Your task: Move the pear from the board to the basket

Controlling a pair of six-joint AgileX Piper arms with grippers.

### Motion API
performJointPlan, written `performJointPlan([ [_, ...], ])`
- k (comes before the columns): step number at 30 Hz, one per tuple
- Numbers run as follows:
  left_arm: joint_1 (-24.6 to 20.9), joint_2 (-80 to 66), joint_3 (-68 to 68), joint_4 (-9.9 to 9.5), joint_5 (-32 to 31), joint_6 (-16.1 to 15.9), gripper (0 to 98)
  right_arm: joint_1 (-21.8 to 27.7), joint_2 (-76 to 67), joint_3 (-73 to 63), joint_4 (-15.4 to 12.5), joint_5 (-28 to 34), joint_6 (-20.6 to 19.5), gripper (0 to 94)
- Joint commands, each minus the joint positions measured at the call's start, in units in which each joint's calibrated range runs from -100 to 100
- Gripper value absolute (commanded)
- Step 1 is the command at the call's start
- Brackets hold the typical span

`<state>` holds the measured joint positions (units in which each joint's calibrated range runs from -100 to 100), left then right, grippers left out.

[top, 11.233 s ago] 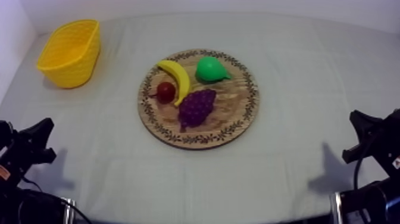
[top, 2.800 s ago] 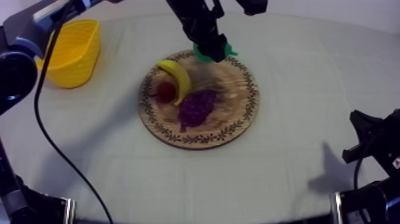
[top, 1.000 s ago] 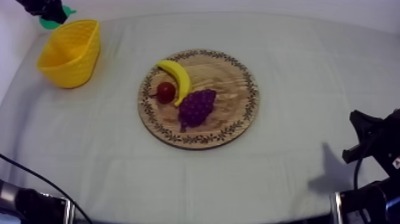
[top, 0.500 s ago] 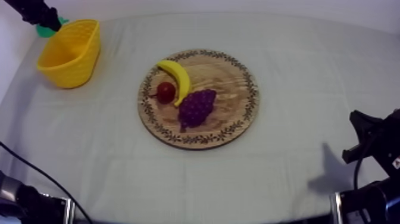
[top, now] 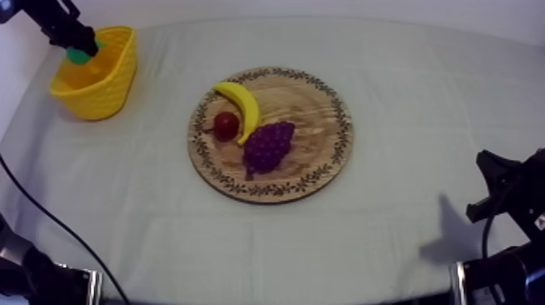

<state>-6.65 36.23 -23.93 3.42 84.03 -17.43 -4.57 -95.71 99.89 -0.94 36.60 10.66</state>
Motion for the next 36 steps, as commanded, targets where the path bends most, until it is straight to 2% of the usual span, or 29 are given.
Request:
performJointPlan([
  [1,-0.03,1.96,-0.29,0.07,-0.6,-0.02,49.6,-0.03,-0.04,0.0,-0.01,0.01,0.01,0.4],
  [8,-0.06,5.6,-1.16,0.28,-2.05,0.54,56.2,-0.03,-0.04,0.0,-0.01,0.01,0.01,0.4],
  [12,-0.11,6.43,-1.23,0.42,-2.7,1.21,64.0,-0.03,-0.04,0.0,-0.01,0.01,0.01,0.4],
  [22,0.24,5.87,0.61,0.05,-2.44,3.54,90.7,-0.03,-0.04,0.0,-0.01,0.01,0.01,0.4],
  [25,0.4,5.47,1.26,-0.14,-2.31,4.17,94.2,-0.03,-0.04,0.0,-0.01,0.01,0.01,0.4],
  [29,0.68,4.38,2.07,-0.58,-2.26,4.58,92.6,-0.03,-0.04,0.0,-0.01,0.01,0.01,0.4],
  [36,0.88,1.29,3.69,-0.74,-3.38,5.12,73.0,-0.03,-0.04,0.0,-0.01,0.01,0.01,0.4],
])
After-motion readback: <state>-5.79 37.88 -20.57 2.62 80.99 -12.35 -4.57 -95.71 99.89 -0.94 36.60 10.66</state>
